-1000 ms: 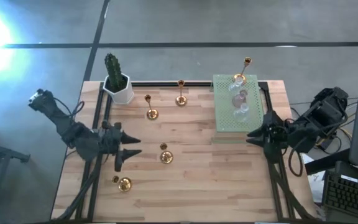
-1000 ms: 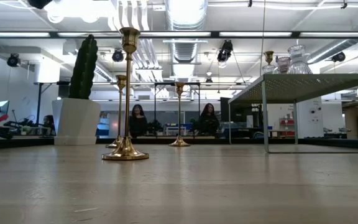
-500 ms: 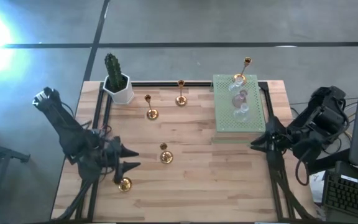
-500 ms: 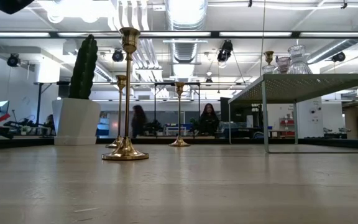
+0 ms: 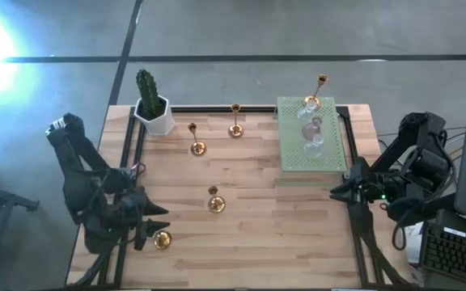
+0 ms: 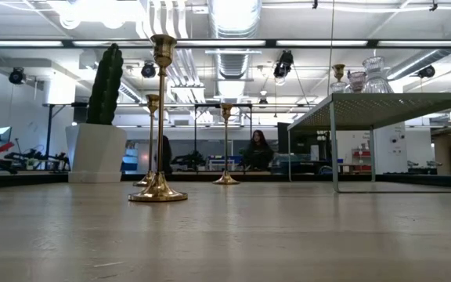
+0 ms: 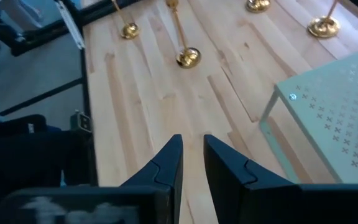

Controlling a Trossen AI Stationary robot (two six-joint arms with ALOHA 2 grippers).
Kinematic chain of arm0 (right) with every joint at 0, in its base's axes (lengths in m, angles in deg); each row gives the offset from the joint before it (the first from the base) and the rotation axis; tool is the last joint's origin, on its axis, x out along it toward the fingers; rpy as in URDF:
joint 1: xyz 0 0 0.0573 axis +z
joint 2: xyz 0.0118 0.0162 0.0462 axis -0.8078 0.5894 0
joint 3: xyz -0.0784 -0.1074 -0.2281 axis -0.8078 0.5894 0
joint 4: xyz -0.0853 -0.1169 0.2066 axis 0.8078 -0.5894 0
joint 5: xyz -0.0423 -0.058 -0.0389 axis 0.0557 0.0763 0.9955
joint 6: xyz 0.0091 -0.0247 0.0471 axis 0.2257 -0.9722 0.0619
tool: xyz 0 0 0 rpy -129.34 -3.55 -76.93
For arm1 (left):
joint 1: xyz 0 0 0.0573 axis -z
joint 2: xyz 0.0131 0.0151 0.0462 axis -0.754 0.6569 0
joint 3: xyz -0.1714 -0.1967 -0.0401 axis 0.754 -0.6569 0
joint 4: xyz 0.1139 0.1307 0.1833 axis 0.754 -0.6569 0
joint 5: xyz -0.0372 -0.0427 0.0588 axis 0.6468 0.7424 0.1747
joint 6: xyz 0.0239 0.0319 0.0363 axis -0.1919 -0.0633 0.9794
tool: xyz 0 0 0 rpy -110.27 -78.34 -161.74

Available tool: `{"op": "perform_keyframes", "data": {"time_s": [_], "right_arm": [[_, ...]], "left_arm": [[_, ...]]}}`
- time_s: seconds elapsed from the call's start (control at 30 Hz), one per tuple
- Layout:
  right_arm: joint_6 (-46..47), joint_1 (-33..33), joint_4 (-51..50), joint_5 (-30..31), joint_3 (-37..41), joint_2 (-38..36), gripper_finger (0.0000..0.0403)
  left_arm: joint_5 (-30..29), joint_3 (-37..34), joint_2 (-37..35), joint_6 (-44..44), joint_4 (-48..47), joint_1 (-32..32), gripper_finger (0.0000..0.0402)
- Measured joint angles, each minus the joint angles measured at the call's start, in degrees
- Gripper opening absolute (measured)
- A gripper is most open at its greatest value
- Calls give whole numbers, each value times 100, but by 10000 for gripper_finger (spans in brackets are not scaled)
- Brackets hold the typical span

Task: Pick & Place candle stick holders
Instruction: Put the gold candle holder on the shelf

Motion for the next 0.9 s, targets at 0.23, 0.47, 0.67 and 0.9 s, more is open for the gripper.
{"op": "perform_keyframes", "data": {"time_s": [0.23, 0.47, 0.67, 0.9], "right_arm": [[199, 35, 2, -1, 373, 0, 59], [166, 35, 1, 346, 449, -1, 59], [156, 35, 3, 748, 449, -2, 59], [155, 35, 162, 899, 451, -1, 59]], "left_arm": [[561, 553, 837, -1669, -1097, 569, 210], [2331, 1252, 1621, -3109, -2224, 997, 210], [2261, 1517, 1841, -3112, -2393, 1193, 210], [2459, 796, 2250, -3106, -2346, 1240, 210]]}}
